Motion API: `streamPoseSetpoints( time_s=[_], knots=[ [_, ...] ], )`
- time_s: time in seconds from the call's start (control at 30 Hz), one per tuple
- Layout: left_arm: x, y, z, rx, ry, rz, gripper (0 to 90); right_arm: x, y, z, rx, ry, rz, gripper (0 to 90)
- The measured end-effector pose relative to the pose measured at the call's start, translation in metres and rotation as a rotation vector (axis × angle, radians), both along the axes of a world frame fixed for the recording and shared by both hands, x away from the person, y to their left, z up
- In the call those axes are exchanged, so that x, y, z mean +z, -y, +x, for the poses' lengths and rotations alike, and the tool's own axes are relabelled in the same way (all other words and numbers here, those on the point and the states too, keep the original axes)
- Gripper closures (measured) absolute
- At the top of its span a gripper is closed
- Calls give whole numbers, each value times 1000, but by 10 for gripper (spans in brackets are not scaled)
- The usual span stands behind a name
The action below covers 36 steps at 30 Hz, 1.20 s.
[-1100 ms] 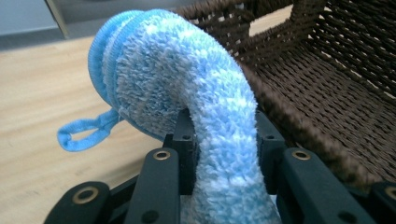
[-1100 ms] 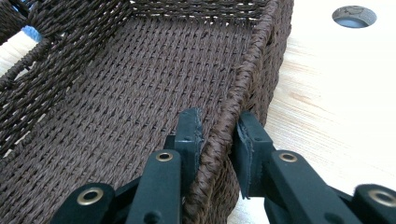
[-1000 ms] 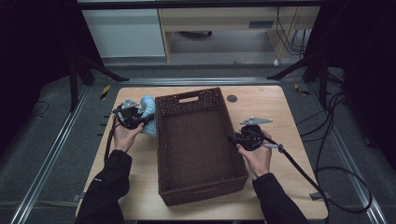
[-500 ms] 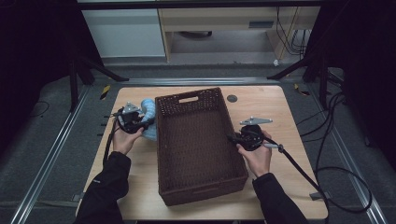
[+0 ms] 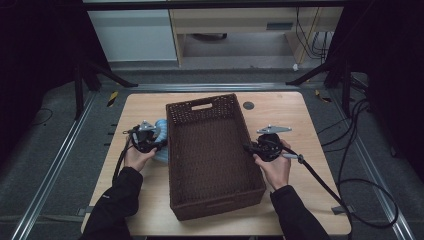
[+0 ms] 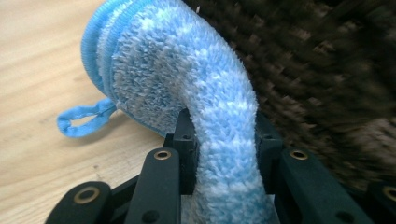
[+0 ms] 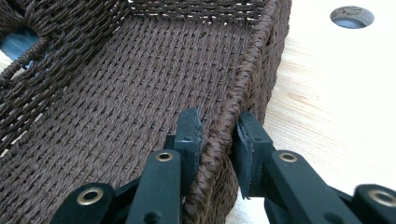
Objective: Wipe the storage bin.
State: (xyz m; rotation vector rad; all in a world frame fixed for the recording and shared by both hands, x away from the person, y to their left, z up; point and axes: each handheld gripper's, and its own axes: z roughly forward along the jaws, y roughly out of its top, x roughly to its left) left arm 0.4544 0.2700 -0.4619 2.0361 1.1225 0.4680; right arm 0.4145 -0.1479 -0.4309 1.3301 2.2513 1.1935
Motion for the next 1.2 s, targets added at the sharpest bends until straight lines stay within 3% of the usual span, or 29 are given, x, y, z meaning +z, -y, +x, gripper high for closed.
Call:
streamPoseSetpoints(
  time_s=[0.17,0.27,0.33,0.53,0.63,0.7,0.83,1.07,1.2],
  knots=[
    [27,-3,-15,-3,96,-32,692,0,0,1,0,2,-1,734],
    [32,-2,-21,-13,113,-19,691,0,0,0,-1,2,-1,734],
    [27,0,-24,-21,100,-12,690,0,0,0,-1,2,-1,734],
    [-4,9,-27,-49,7,39,691,0,0,0,-2,3,-5,734],
    [-15,13,-29,-60,-21,64,691,0,0,0,-2,3,-6,735],
    [-17,12,-31,-60,-17,61,690,0,0,1,-4,4,-7,735],
    [-8,8,-33,-58,-14,36,691,1,-1,1,-7,4,-12,737],
    [29,4,-43,-59,99,-22,691,0,0,3,-20,9,-16,738],
    [28,6,-46,-68,98,-14,690,1,0,4,-28,9,-18,738]
  ],
)
